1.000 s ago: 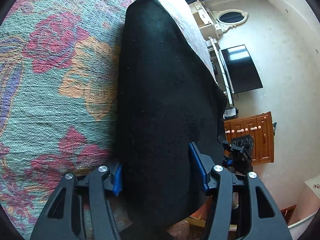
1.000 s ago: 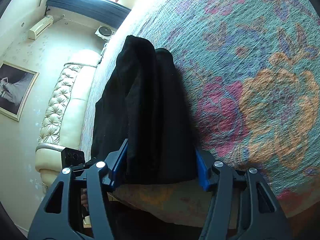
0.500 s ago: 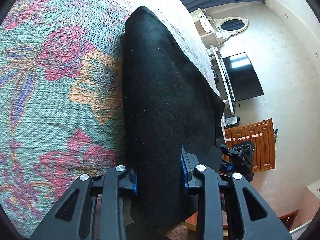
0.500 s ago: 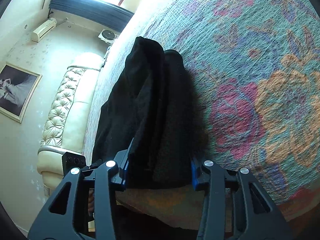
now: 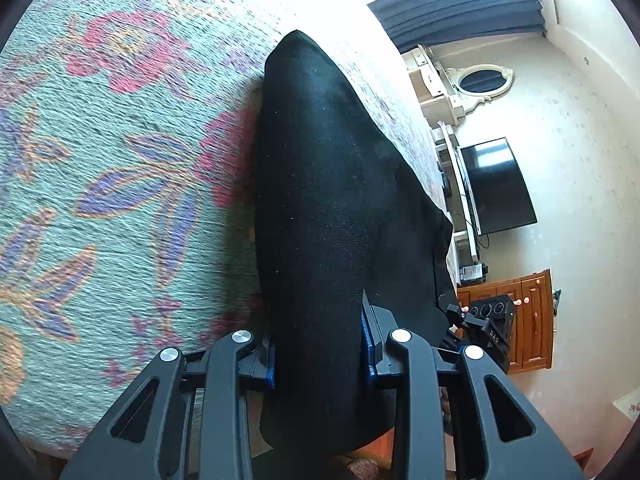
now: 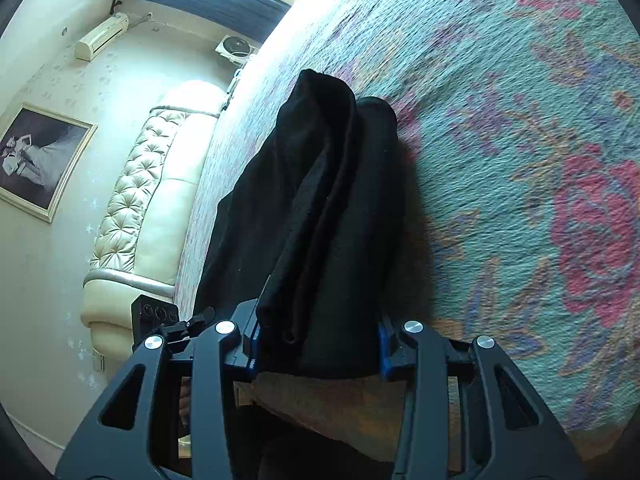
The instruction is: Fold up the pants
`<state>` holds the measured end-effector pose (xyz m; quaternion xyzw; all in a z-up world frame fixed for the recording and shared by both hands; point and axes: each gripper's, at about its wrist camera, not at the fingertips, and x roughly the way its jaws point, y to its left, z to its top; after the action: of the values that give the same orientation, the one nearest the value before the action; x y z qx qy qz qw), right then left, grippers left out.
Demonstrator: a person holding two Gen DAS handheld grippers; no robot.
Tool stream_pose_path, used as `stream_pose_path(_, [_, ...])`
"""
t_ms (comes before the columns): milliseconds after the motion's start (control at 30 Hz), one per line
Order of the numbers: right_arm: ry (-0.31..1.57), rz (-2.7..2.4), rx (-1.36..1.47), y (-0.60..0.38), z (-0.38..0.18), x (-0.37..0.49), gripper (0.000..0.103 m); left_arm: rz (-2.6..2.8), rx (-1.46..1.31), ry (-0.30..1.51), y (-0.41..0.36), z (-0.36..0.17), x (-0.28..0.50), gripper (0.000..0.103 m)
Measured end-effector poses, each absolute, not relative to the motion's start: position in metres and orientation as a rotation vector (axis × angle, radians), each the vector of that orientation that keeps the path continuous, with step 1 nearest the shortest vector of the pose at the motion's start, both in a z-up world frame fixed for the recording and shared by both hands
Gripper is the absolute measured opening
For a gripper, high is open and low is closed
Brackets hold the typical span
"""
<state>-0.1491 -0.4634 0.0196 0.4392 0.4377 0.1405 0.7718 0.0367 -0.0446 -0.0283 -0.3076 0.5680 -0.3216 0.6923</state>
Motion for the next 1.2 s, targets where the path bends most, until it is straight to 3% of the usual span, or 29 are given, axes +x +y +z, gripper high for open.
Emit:
stream_pose_path(600, [1.018, 0.421, 0.876, -0.386, 0.021, -0.098, 0.040, -0.607, -0.790, 1.226, 0.007, -0.034, 0.037, 0.031])
stream_pose_path(767, [1.032, 0.424, 0.891, -0.389, 0.017, -0.099, 0.040, -0.625, -0.843, 1.243, 0.008, -0.040, 0.038, 0.040])
stream_pose_path(933, [1.046, 0.454, 0.983, -0.397, 0.007, -0.105, 0.052, -0.606, -0.923, 1.247, 0.023, -0.040, 0.039, 0.046])
stream_pose_path(1100, [1.007, 0.455, 0.964, -0.412, 0.018, -0.106, 0.074, -0.614, -0.927, 1.128, 0.044, -0.026, 0.048, 0.054])
stream_pose_path(1200, [0.996, 0.464, 0.995, -0.421, 0.015, -0.094, 0.077, -0.637, -0.922, 1.116, 0.041, -0.026, 0.062, 0.055])
